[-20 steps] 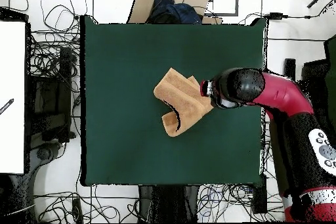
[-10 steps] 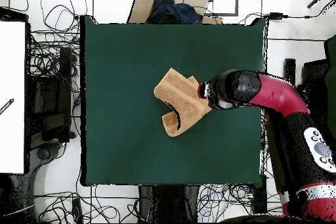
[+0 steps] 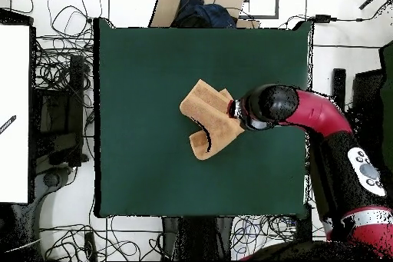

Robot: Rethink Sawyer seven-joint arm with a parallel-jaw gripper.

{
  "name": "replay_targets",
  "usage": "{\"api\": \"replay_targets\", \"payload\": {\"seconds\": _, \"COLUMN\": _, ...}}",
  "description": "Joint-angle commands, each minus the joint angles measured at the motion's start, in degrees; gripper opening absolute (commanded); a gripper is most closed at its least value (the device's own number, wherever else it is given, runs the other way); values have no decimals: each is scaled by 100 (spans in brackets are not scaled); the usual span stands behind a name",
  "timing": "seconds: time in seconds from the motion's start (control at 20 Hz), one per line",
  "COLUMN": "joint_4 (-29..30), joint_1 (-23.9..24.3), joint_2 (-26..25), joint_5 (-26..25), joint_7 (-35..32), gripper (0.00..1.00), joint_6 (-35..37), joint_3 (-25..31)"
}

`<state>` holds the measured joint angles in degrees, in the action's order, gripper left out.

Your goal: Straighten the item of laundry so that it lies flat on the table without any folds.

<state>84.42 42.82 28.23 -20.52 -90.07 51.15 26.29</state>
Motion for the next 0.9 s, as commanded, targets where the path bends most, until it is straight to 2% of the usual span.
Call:
{"api": "replay_targets", "payload": {"seconds": 0.05, "joint_4": 296, "joint_1": -70, "joint_2": -203, "joint_5": -270, "joint_7": 439, "gripper": 100, "joint_6": -369, "joint_3": 211}}
{"api": "replay_targets", "payload": {"seconds": 0.3, "joint_4": 279, "joint_1": -58, "joint_2": -221, "joint_5": -268, "joint_7": 439, "gripper": 100, "joint_6": -380, "joint_3": 215}}
{"api": "replay_targets", "payload": {"seconds": 0.6, "joint_4": -194, "joint_1": 37, "joint_2": -198, "joint_5": -306, "joint_7": 883, "gripper": 100, "joint_6": 206, "joint_3": 208}}
{"api": "replay_targets", "payload": {"seconds": 0.9, "joint_4": -75, "joint_1": 94, "joint_2": -248, "joint_5": -294, "joint_7": 848, "gripper": 100, "joint_6": 100, "joint_3": 221}}
